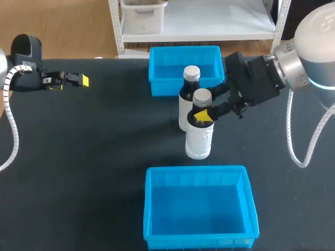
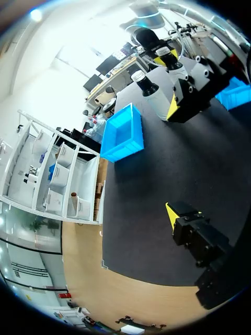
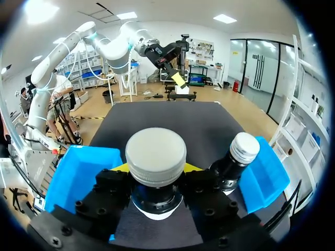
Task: Pick up the bottle, and place it in the far bin if it is heavy, or in the near bin if it is light.
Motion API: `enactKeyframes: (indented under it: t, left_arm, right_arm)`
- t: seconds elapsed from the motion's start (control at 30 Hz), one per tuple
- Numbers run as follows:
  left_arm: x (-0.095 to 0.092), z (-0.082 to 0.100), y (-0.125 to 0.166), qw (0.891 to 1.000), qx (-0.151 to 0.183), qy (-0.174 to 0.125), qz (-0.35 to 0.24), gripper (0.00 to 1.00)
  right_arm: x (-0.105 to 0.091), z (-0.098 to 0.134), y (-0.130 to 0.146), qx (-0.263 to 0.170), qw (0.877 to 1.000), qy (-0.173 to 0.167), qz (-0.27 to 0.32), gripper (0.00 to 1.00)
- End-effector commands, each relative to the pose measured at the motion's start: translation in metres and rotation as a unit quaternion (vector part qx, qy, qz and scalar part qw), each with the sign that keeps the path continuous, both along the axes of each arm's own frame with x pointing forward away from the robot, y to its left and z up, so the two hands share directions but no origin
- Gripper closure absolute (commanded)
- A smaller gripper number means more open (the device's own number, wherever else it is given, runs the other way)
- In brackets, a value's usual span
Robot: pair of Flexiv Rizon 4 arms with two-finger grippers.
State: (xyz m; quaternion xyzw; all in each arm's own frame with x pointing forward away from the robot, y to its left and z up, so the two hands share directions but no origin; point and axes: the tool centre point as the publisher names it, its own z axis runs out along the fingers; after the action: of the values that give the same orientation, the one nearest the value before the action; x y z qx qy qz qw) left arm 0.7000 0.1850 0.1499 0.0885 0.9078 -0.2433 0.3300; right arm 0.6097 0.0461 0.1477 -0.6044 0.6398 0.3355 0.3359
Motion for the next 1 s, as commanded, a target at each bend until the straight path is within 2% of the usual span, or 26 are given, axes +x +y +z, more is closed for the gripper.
enactKeyframes:
  t: [0.03,0.5,1.0]
  left_arm:
    - [0.000,0.000,0.000,1.000,0.000,0.000,0.000,0.00]
    - [0.000,0.000,0.000,1.000,0.000,0.000,0.000,0.00]
    - [0.000,0.000,0.000,1.000,0.000,0.000,0.000,0.00]
  right_arm:
    - [0.003,0.012,-0.008,0.000,1.000,0.002,0.000,1.00]
    - [0.032,0.037,-0.037,0.007,1.000,-0.005,-0.029,1.00]
    - [0.053,0.047,-0.075,-0.008,0.999,-0.034,-0.038,1.00]
